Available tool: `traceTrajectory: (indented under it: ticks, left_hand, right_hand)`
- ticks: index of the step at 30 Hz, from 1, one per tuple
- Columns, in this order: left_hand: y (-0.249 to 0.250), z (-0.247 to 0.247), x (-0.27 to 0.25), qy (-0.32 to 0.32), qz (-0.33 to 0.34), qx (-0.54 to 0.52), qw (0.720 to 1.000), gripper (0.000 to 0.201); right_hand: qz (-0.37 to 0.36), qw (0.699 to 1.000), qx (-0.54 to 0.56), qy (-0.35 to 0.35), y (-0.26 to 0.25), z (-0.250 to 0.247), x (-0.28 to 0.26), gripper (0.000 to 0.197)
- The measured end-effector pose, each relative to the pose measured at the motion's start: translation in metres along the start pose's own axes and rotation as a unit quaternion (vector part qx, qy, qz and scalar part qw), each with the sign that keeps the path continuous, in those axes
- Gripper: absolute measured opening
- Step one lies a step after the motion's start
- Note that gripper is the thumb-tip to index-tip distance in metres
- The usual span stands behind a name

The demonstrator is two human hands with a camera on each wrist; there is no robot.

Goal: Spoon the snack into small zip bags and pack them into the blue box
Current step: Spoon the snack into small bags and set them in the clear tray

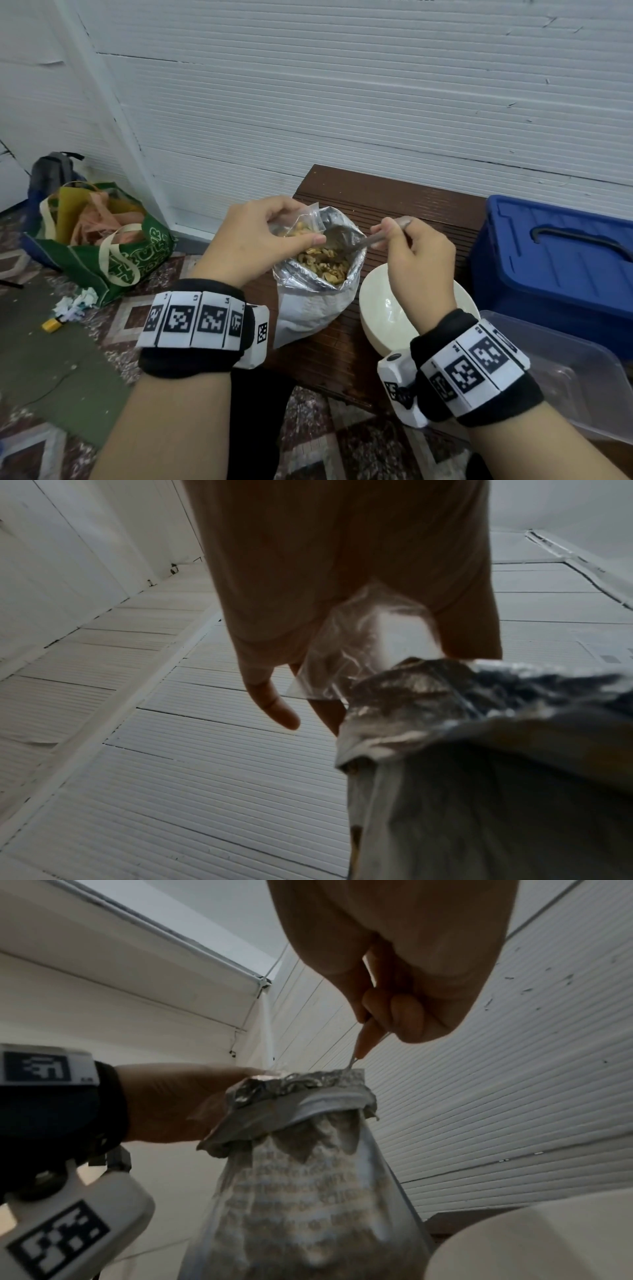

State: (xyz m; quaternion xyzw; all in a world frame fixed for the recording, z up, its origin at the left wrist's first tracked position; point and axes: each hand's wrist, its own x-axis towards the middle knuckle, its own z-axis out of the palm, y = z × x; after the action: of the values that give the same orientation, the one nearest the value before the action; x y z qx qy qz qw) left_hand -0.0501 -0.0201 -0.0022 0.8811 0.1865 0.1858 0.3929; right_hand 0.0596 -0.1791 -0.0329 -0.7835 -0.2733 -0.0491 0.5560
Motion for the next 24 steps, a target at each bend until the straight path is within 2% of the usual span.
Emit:
traceTrajectory:
  ticks: [3,9,17,20,24]
  left_hand:
    - [-0.001,0.0,0.0,0.001,-0.002,-0.004,1.0,0.031]
    - [0.0,-0.001,-0.002,0.001,0.0,-0.007,1.0,0.032]
    - [0.0,-0.006,-0.004,0.012,-0.015,0.0,1.0,0.034]
    - [-0.001,-0.007,-0.004,0.011,-0.019,0.018,1.0,0.043]
    - [-0.001,-0.005,-0.001,-0.007,-0.016,0.043,0.999,0.054]
  right_hand:
    - [0.063,0.998,0.026,0.004,-0.002,-0.001,0.002,0.031]
    - [0.133,0.989,0.056,0.036,0.0,-0.002,0.007,0.037]
    - [0.142,0.98,0.086,0.106,-0.009,-0.03,0.023,0.03]
    - [0.143,0.977,0.099,0.126,-0.013,-0.041,0.028,0.029]
    - [0.145,0.977,0.11,0.111,-0.015,-0.039,0.031,0.028]
